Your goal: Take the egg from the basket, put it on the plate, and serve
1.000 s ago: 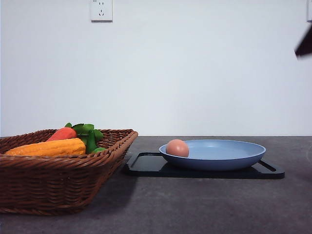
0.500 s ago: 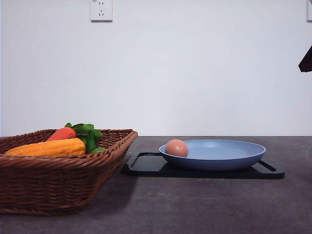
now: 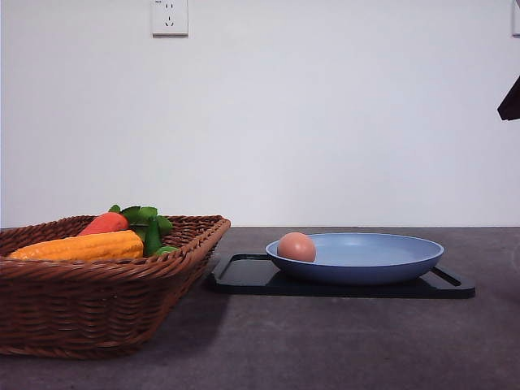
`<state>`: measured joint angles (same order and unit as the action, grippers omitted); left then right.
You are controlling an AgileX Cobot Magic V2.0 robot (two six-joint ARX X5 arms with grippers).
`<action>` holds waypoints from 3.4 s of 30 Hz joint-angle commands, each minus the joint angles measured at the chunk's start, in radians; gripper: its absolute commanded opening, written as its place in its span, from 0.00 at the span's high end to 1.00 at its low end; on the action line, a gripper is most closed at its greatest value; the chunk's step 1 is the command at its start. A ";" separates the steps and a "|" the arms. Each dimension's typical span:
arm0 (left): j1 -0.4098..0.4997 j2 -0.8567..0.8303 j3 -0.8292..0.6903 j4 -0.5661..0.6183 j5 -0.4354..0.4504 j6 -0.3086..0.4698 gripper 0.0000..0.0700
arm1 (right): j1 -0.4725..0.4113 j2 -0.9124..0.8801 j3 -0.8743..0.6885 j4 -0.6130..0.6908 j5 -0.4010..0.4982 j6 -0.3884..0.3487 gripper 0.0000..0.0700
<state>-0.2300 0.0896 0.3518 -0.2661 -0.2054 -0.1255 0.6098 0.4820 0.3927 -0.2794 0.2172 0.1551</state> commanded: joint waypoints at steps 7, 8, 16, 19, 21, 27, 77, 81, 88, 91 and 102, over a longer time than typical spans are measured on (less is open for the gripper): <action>0.178 -0.060 -0.166 0.077 0.127 0.027 1.00 | 0.009 0.004 0.009 0.010 0.018 0.013 1.00; 0.189 -0.064 -0.183 0.076 0.142 0.027 1.00 | 0.009 0.004 0.009 0.010 0.020 0.013 1.00; 0.213 -0.087 -0.292 0.071 0.186 0.024 1.00 | 0.009 0.004 0.009 0.010 0.020 0.013 1.00; 0.213 -0.087 -0.316 0.053 0.217 0.024 1.00 | 0.009 0.004 0.009 0.010 0.020 0.013 1.00; 0.213 -0.087 -0.323 0.021 0.242 0.022 1.00 | 0.009 0.004 0.009 0.010 0.020 0.013 1.00; 0.213 -0.086 -0.324 0.020 0.256 -0.006 1.00 | 0.009 0.004 0.009 0.010 0.020 0.013 1.00; 0.213 -0.086 -0.324 0.020 0.257 -0.006 1.00 | -0.588 -0.478 -0.353 0.173 -0.356 -0.123 1.00; 0.213 -0.086 -0.324 0.020 0.257 -0.006 1.00 | -0.588 -0.478 -0.382 0.113 -0.355 -0.080 1.00; 0.213 -0.086 -0.324 0.020 0.257 -0.006 1.00 | -0.587 -0.478 -0.380 0.149 -0.344 -0.079 1.00; 0.213 -0.086 -0.324 0.020 0.257 -0.006 1.00 | -0.587 -0.478 -0.380 0.168 -0.344 -0.079 1.00; 0.213 -0.086 -0.324 0.020 0.257 -0.006 1.00 | -0.587 -0.478 -0.380 0.182 -0.344 -0.079 1.00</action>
<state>-0.0177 0.0051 0.0433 -0.2134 0.0364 -0.1257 0.0242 0.0063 0.0158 -0.1080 -0.1287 0.0605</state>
